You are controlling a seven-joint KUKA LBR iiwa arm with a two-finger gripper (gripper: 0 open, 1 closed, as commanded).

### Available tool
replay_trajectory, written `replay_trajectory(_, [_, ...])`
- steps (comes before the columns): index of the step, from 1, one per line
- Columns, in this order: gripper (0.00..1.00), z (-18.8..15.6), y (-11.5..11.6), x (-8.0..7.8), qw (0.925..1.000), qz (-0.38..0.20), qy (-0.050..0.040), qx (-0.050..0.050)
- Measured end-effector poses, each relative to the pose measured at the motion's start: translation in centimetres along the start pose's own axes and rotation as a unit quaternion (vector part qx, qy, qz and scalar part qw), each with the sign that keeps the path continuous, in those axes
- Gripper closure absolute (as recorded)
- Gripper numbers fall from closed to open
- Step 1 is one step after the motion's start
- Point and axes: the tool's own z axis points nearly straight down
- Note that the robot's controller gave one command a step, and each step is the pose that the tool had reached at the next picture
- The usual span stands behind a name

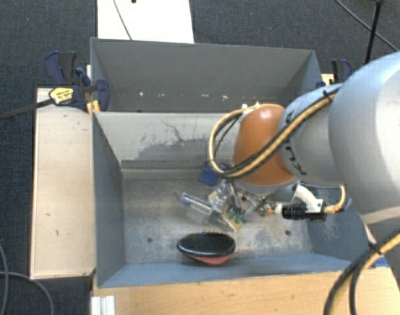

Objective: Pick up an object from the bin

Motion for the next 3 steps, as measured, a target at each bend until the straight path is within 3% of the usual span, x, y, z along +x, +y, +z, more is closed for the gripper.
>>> replay_trajectory(1, [1.0,-0.5,2.4,-0.3,0.9999,0.011,-0.0005,-0.001])
replay_trajectory(2, [1.0,-8.6,5.0,-1.2,1.0,-0.001,-0.0032,-0.003])
replay_trajectory(3, [1.0,-20.3,3.8,-1.6,1.0,0.003,-0.0034,-0.002])
